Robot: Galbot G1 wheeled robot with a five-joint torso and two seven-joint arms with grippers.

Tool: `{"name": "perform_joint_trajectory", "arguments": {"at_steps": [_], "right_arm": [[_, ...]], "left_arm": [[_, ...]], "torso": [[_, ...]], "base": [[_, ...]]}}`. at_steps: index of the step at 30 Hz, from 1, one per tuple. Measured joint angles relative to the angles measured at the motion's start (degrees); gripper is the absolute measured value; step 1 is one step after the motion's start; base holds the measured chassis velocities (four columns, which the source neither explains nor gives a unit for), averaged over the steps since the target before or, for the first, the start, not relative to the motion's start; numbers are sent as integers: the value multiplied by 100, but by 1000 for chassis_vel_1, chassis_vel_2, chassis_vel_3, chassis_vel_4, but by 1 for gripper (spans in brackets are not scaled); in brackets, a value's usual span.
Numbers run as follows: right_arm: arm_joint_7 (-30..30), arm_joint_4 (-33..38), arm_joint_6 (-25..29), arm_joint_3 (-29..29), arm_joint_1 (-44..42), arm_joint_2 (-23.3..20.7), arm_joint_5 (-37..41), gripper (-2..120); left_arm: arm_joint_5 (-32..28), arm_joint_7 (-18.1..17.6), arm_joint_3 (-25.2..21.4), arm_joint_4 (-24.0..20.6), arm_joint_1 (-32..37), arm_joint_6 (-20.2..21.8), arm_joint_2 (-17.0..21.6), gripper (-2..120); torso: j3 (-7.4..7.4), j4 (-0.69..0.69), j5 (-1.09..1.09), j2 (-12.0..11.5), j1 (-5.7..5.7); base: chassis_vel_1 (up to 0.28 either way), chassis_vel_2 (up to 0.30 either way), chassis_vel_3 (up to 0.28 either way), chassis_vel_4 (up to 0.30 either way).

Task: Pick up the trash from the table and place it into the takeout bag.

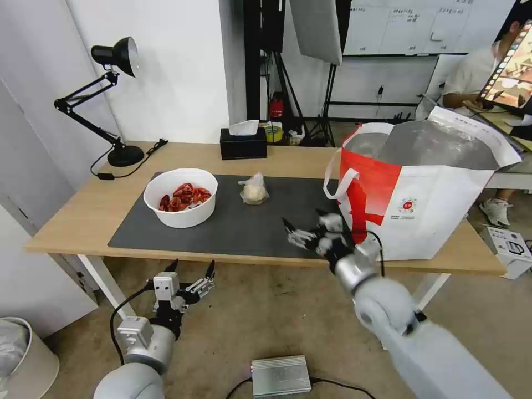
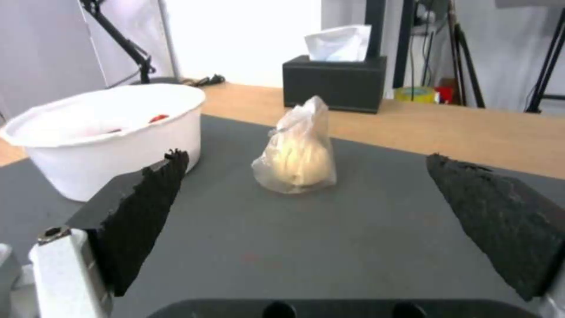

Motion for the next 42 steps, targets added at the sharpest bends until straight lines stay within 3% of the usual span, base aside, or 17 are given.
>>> {"name": "perform_joint_trajectory", "arguments": {"at_steps": [7,10,17,24,42], "right_arm": [[211,-819,-159,-538,786,277,17,100],[248,-1511,-225,-816,1440,534,126,100],[245,-2279,-352,-1009,2067,831,268,100],[212,-3507,-502,-1172,2719,1431,393,100],[-3,-4746,-658,-1203,3325,2138,353,100]], "left_arm": [[-37,-1,-11,114,-39,-20,-12,100],[-95,6,25,170,-113,-20,-11,100],[-113,14,33,217,-149,-20,-8,100],[-113,130,60,289,-130,-21,-69,100],[-94,113,-1,163,-57,-14,53,100]], "torso": [[0,-2,0,0,0],[0,-1,0,0,0],[0,-1,0,0,0],[0,0,-1,1,0],[-1,-1,0,1,0]], "base": [[0,0,0,0],[0,0,0,0],[0,0,0,0],[0,0,0,0],[0,0,0,0]]}}
